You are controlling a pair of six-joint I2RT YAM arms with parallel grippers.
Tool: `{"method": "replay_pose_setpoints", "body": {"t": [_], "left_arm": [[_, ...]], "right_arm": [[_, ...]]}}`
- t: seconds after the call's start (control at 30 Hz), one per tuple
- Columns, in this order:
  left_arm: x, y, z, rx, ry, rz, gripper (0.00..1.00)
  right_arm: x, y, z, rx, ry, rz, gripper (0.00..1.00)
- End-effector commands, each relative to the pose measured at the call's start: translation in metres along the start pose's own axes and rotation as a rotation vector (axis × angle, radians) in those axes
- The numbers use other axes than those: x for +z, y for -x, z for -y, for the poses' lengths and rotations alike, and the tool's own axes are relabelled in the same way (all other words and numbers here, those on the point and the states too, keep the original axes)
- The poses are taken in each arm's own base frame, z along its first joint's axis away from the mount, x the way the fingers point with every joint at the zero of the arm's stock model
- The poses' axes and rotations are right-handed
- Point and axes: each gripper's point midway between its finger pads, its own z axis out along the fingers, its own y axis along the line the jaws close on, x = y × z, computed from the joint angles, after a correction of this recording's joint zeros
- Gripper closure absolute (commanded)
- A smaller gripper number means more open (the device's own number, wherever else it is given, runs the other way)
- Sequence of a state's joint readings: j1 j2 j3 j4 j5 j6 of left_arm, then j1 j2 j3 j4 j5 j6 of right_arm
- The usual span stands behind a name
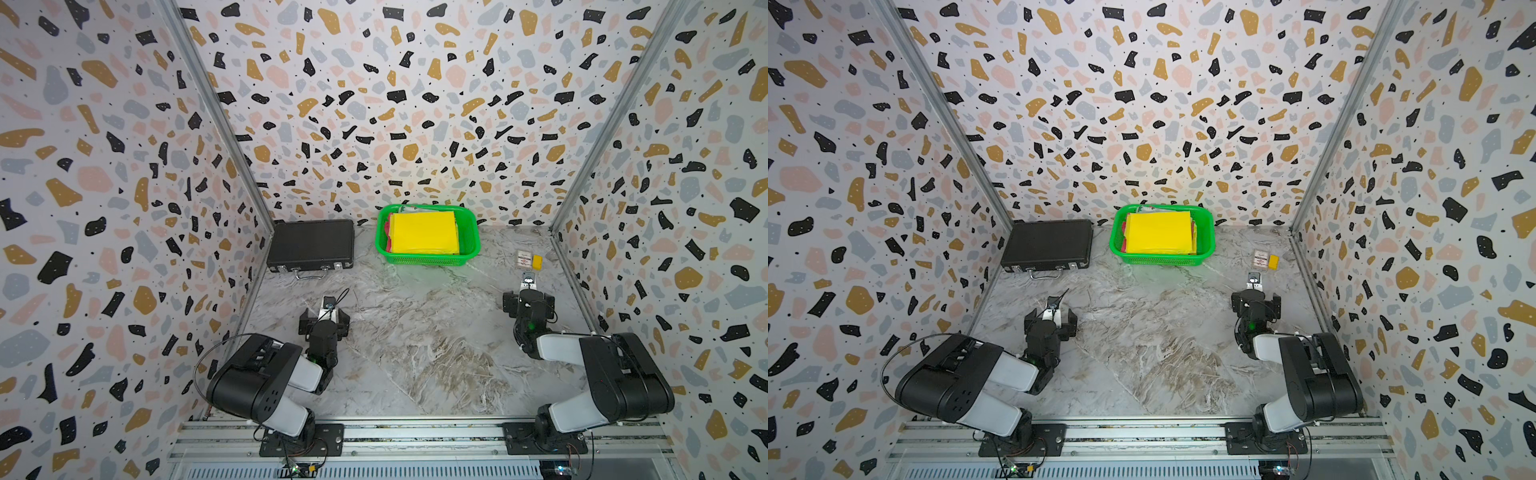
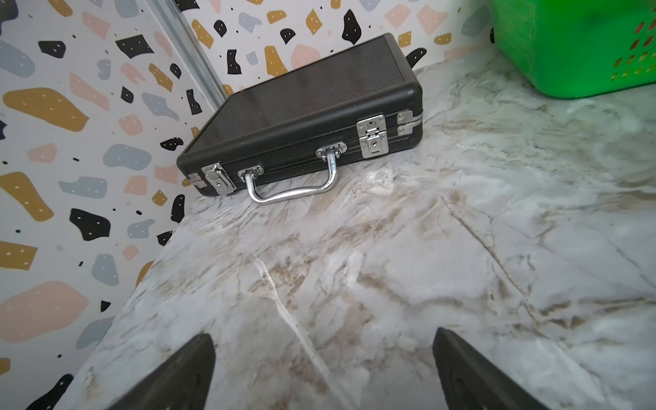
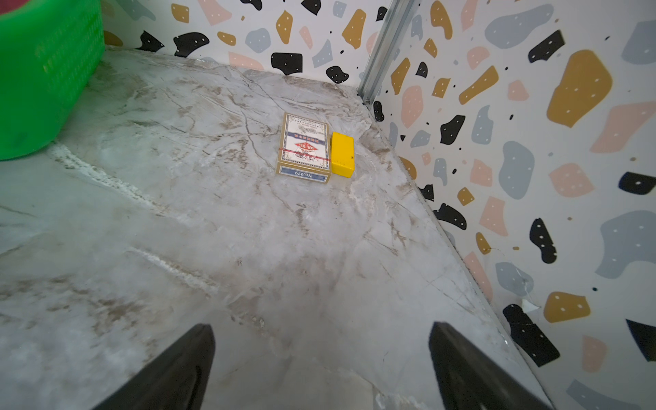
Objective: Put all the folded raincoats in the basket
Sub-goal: Reset both arms
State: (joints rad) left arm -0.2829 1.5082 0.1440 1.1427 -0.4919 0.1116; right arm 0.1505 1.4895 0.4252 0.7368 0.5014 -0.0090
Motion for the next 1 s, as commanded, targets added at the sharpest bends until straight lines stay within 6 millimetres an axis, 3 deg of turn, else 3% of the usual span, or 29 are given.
{"method": "replay_pose_setpoints", "body": {"t": [0.0,0.27,0.37,0.97], "left_arm": [[0.010,0.034,-0.002,-0.061,-0.026,0.059,0.00],[0.033,0.027,-0.001,-0.129,-0.157,-0.057,0.01],[0.033,0.028,-0.001,-0.135,-0.162,-0.050,0.01],[0.030,0.030,0.003,-0.122,-0.181,-0.037,0.00]], "right_arm": [[-0.001,0.004,0.001,0.003,0.001,0.014,0.00],[0.002,-0.001,-0.006,0.049,0.129,0.012,0.00],[0.001,-0.005,-0.007,0.059,0.135,0.090,0.00],[0.000,-0.007,-0.007,0.062,0.137,0.068,0.00]]}}
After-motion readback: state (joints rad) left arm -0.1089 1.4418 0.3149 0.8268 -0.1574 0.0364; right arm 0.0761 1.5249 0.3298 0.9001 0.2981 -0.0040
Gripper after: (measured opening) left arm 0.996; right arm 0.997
